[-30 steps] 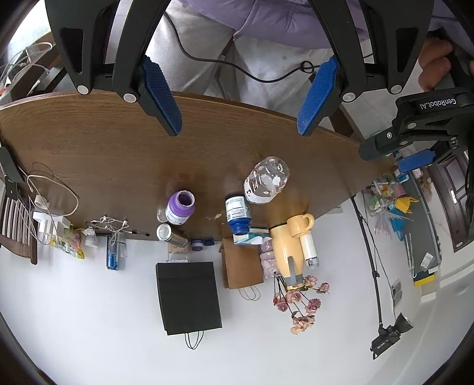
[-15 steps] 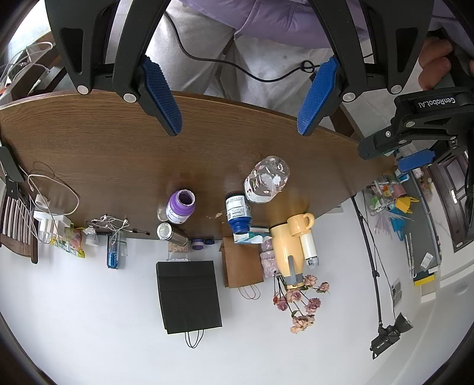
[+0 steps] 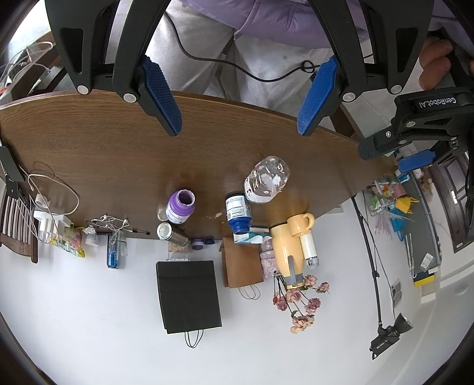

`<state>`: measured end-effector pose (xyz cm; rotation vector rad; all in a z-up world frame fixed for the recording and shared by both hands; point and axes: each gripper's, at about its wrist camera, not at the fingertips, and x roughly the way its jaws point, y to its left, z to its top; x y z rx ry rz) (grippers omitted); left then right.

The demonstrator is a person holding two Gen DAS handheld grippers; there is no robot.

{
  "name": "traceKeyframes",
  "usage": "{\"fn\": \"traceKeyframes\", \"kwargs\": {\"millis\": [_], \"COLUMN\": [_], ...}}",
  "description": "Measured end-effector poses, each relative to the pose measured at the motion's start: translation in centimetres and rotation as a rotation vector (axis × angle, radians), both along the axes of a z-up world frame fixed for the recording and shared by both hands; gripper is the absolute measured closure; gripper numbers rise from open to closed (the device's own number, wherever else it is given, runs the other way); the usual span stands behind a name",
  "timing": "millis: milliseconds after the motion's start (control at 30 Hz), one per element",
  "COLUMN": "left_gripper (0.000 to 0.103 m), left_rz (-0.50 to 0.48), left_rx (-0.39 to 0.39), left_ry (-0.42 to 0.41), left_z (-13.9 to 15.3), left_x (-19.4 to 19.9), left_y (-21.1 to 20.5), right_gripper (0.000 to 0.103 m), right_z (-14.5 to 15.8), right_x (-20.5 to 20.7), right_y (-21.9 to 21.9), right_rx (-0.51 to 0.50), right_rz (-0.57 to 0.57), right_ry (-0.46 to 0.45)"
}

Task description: Flip cup upright

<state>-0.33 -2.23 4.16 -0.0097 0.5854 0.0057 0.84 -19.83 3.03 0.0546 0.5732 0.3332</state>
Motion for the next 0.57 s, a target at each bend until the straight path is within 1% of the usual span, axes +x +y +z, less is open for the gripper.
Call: {"fn": "traceKeyframes", "kwargs": {"millis": [233,567], "left_gripper": [0.000,0.000], "left_rz": [-0.001,-0.002], "left_rx": [0.003,0.002], "left_ry": [0.005,0.007], "left_z": [-0.58,-0.60], "left_x": [-0.20,-0.17], "left_y": [0.73,0.61], "right_gripper": [0.018,0.018], "right_z": [-0.04,0.04], "right_x": [-0.04,-0.05], "right_y": [0.03,0.07], "right_rx": [0.000,-0.001], "right_rz": [0.001,0.002], "right_ry": [0.000,-0.001]}}
